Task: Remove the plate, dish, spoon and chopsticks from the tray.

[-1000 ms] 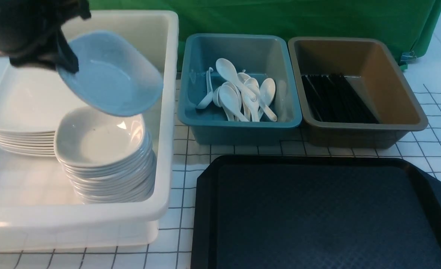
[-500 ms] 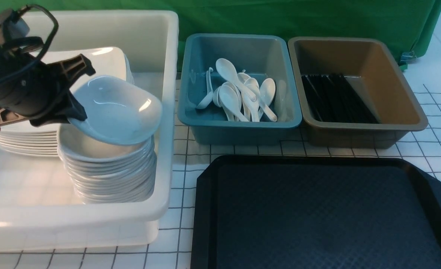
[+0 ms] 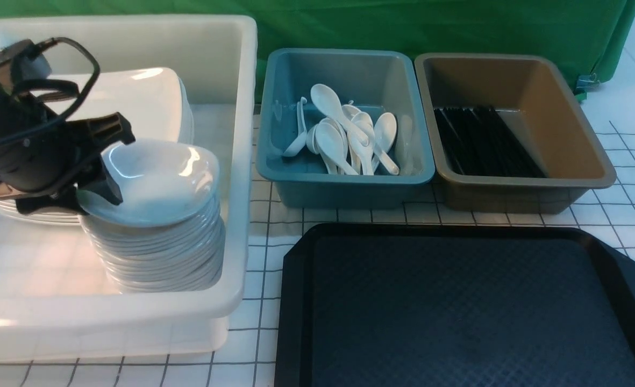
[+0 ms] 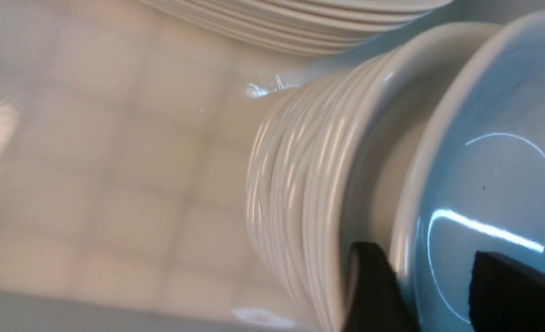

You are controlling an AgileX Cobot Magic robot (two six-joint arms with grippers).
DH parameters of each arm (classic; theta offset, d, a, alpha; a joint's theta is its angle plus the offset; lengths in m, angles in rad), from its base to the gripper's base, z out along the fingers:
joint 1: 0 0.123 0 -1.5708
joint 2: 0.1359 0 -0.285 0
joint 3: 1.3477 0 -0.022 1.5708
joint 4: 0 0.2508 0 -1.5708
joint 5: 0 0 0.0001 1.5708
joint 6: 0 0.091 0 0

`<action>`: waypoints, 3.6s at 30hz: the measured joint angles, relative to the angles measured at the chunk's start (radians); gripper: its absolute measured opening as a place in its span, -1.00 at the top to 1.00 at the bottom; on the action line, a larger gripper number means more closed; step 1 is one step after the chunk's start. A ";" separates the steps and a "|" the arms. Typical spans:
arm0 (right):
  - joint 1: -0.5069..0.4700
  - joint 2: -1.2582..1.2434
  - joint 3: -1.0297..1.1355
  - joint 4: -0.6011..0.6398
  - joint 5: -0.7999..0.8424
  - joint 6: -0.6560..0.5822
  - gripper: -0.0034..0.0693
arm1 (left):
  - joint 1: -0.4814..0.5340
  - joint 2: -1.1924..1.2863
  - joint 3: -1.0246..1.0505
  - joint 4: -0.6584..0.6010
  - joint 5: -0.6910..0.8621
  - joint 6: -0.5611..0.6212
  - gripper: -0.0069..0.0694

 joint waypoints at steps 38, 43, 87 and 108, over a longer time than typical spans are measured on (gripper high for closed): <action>0.000 -0.005 0.515 0.159 -1.047 -0.106 0.87 | 0.000 -0.022 -0.221 -0.054 0.202 0.487 0.82; 0.000 -0.005 0.523 0.159 -1.047 -0.106 0.81 | 0.000 -0.022 -0.221 -0.054 0.200 0.488 0.82; -0.176 -0.472 0.751 0.060 -0.654 -0.106 0.47 | 0.000 -0.052 -0.221 -0.027 0.211 0.489 0.82; -0.178 -0.472 0.751 0.060 -0.651 -0.106 0.36 | 0.000 -0.949 0.492 -0.219 -0.483 0.489 0.82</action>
